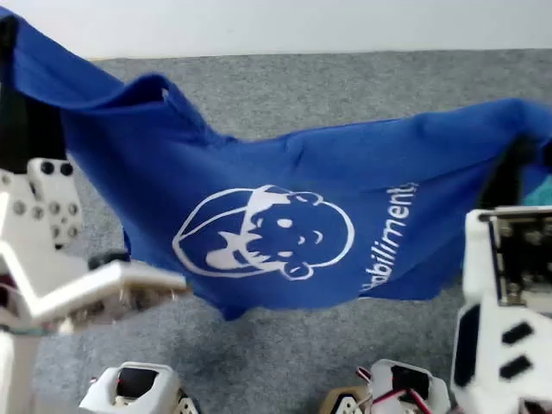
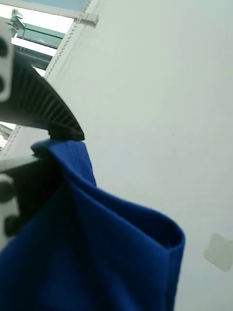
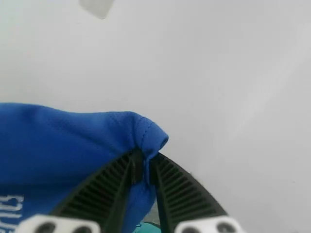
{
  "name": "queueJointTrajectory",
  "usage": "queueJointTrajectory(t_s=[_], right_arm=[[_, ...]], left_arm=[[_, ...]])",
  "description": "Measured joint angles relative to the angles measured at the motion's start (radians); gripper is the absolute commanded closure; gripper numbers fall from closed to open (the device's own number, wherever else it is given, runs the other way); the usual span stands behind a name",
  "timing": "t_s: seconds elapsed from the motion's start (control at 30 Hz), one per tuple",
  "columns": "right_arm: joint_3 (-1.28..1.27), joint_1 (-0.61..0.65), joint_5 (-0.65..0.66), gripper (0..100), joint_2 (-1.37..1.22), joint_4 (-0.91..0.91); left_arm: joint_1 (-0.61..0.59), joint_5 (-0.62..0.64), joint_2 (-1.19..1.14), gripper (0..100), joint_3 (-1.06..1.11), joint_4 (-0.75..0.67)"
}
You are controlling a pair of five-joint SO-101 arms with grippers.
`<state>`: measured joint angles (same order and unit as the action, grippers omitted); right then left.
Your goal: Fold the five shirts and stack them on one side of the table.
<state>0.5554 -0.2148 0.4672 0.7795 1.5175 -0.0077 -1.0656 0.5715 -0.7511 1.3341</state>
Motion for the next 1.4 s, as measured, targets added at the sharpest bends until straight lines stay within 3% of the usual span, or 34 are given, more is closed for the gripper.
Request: queueJointTrajectory(t_s=[0.5,1.1,1.3,1.4], right_arm=[[-0.021,-0.015,0.0,98.7,-0.003,-0.015],[-0.015,-0.014,0.025,98.7,0.069,-0.015],[-0.026,0.063,0.025,98.7,0.06,-0.015],[-0.095,0.092,0.025,98.7,0.014,-0.029]], left_arm=[[-0.124,0.0,0.002,100,0.0,-0.091],[-0.132,0.0,0.008,100,-0.247,-0.11],[-0.132,0.075,0.008,100,-0.235,-0.084],[-0.132,0.1,0.009,100,-0.118,-0.068]])
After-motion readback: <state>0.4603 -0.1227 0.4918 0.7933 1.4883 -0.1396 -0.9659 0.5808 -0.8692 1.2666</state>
